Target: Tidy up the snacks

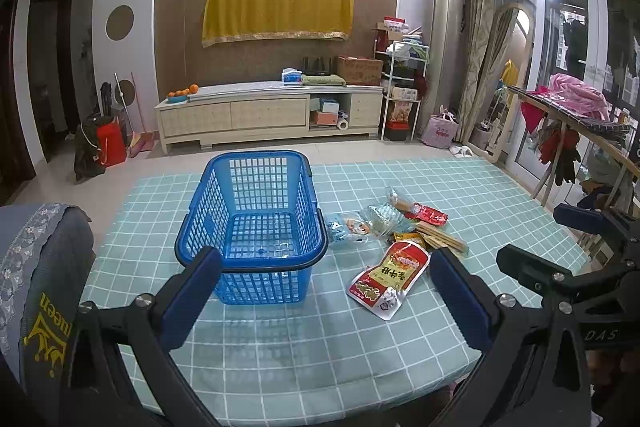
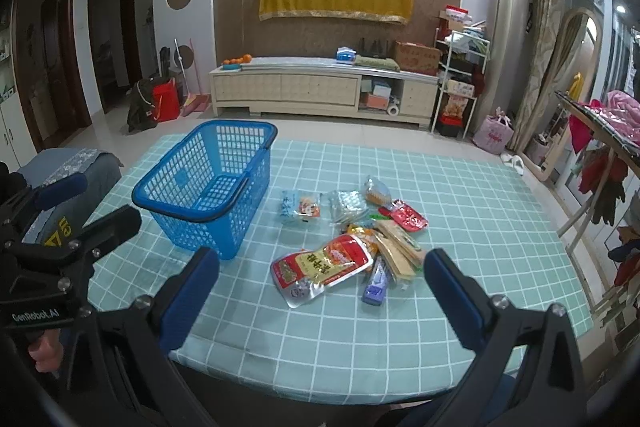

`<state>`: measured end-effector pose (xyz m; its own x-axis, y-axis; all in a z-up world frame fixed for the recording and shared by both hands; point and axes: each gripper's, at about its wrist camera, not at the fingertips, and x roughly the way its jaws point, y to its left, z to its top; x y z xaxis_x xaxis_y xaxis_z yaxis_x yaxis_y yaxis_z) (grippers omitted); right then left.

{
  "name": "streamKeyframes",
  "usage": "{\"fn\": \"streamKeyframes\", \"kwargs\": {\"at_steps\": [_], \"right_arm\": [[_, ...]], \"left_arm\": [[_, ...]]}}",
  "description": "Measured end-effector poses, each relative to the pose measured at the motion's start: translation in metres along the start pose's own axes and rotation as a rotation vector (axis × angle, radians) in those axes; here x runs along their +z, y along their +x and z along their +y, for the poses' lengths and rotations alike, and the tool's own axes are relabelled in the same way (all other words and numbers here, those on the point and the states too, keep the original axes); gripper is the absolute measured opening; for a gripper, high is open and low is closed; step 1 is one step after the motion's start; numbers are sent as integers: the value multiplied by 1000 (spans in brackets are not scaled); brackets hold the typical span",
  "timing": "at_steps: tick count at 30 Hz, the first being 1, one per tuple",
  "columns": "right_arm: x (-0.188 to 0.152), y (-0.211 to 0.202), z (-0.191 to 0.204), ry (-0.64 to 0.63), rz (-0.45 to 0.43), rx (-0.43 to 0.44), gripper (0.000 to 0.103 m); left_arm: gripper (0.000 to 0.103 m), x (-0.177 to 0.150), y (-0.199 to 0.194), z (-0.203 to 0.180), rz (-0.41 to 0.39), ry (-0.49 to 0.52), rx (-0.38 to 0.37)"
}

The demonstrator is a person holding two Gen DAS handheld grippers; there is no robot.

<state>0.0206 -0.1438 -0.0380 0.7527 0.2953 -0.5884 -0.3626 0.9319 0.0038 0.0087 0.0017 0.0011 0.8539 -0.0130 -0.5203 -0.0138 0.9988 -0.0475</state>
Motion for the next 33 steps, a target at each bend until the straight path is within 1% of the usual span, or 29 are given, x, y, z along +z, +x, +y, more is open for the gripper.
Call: {"fn": "streamKeyframes", "kwargs": {"at_steps": [30,33], "right_arm": [[-3,4,2,-4,13,7,103],[-2,4,2,-2,13,-3,103]], "left_arm": [[103,-8,8,5,11,-5,-10],[103,-10,9,5,14,-9,-7]]}}
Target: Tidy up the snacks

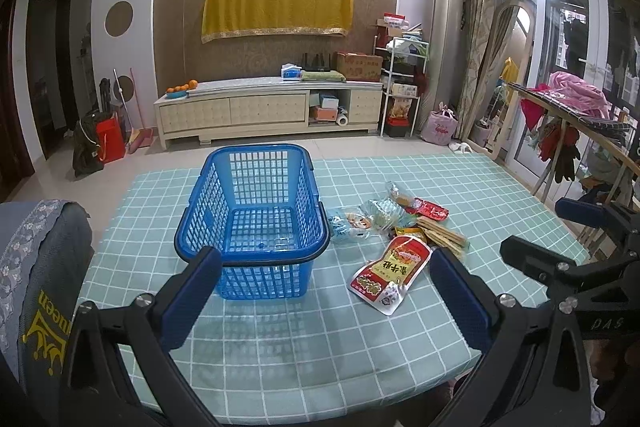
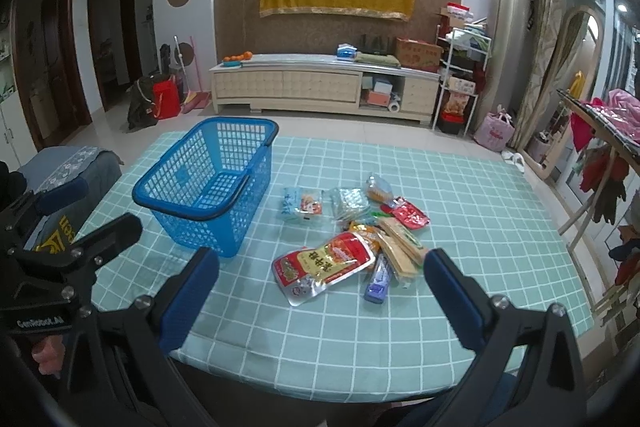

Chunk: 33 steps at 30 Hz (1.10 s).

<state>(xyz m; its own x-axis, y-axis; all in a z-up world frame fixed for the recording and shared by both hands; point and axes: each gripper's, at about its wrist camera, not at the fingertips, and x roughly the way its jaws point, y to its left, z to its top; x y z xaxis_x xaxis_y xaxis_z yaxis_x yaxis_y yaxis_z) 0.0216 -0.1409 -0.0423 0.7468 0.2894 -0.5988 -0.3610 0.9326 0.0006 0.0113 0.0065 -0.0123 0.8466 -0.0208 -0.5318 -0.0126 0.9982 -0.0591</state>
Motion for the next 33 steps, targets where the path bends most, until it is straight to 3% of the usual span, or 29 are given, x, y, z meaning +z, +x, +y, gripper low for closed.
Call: {"fn": "streamKeyframes", "kwargs": {"at_steps": [29,33], "right_arm": [[5,-2,-3,28,28,20,103],[6,-3,-8,42,24,47,103]], "left_arm": [[103,7,-8,6,9,-19,-15],[103,10,-8,3,9,-13,-58]]}}
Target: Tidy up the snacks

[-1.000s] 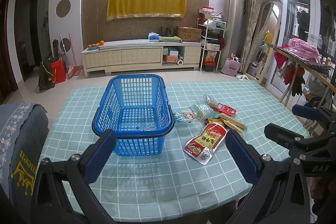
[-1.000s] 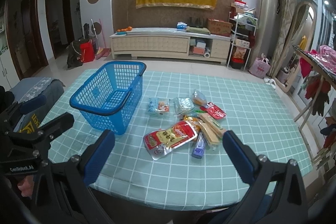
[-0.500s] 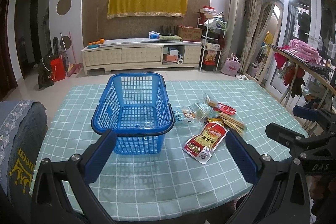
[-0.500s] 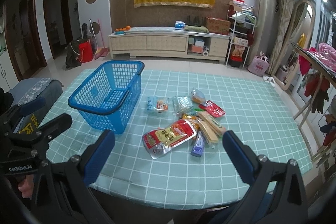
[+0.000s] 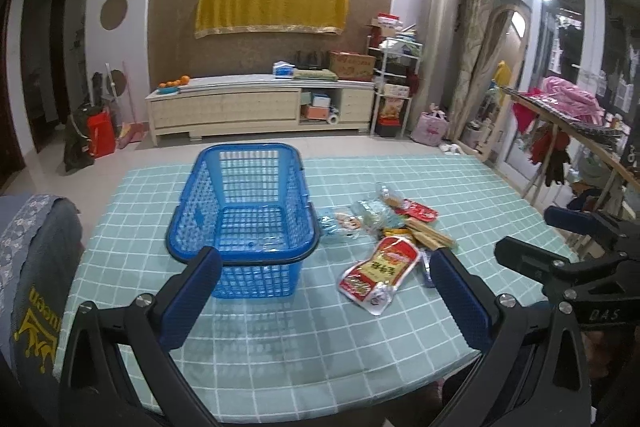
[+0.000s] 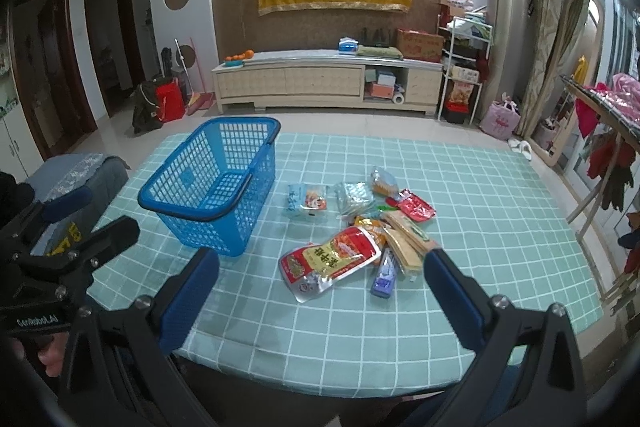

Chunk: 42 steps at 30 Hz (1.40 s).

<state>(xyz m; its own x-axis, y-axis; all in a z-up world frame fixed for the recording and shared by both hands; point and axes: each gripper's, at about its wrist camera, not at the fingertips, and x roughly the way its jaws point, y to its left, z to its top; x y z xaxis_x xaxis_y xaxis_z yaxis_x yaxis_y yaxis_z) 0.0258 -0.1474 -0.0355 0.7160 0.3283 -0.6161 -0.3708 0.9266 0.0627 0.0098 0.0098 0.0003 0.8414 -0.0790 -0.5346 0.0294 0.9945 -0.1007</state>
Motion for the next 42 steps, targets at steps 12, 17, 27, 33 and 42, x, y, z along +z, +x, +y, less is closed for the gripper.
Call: {"fn": "streamKeyframes", "kwargs": {"at_steps": [12,17,27,33,42], "right_arm": [[7,5,-34,-7,14,-26,103],[9,13,-59,11,47,-42,103],[9,43,-111,61,111,-62,103],[24,68,-132,43,129,-42,103],[63,131,-162,48,196,108,98]], "left_arm": [[103,15,30,-31,69,97,-61],[103,21,53,-47,115,141,-75],[103,39,93,-77,178,169,-98],[103,57,130,-89,222,156,-86],[80,83,199,-89,351,52,-83]]}}
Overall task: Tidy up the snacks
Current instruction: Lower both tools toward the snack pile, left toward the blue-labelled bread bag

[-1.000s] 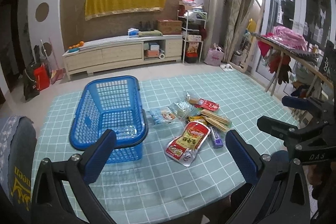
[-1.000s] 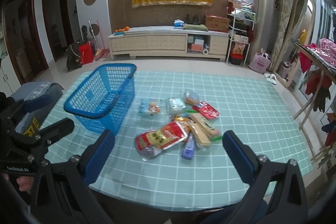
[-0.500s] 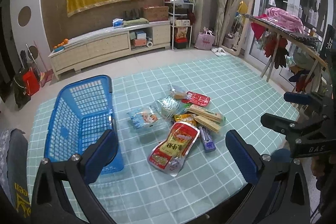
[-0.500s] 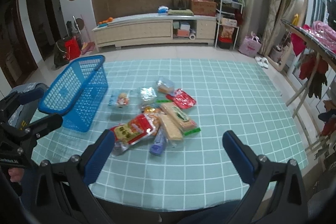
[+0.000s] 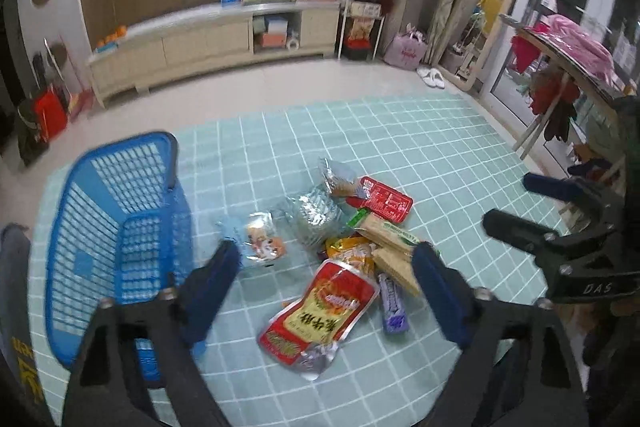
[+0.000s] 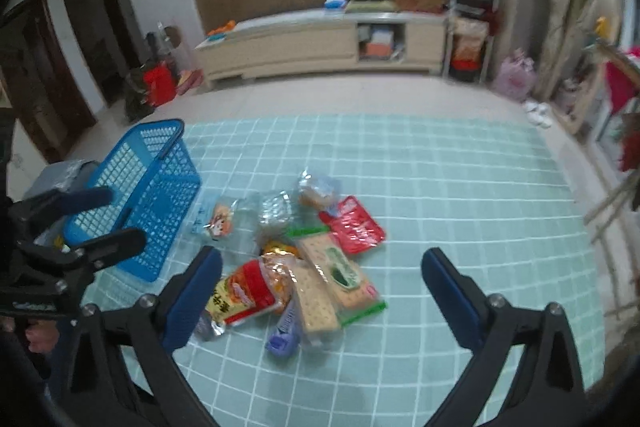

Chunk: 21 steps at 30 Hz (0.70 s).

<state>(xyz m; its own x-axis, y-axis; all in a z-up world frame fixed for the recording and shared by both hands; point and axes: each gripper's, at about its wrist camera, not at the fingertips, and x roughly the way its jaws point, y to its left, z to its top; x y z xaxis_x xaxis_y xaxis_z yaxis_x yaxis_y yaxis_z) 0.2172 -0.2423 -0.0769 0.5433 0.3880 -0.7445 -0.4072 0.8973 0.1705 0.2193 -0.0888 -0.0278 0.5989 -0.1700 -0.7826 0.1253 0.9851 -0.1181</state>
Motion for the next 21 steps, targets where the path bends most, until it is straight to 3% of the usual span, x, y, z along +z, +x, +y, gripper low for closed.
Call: {"fn": "streamKeyframes", "kwargs": {"at_steps": [4,7,11,16,21], "right_arm": [[13,38,-10,19,100,54,86],[15,61,-15,42,165,111,78],[19,100,-23,96,261,167,77],[20,132,-27,149,348,189,76],[21,154,-24,156,379,216,73]], "left_arm": [[76,15,26,3,69,-49,-21],[72,21,43,4,112,-73,5],[64,24,74,10,210,-123,45],[64,26,112,14,306,-104,122],[64,23,139,25,342,-143,168]]}}
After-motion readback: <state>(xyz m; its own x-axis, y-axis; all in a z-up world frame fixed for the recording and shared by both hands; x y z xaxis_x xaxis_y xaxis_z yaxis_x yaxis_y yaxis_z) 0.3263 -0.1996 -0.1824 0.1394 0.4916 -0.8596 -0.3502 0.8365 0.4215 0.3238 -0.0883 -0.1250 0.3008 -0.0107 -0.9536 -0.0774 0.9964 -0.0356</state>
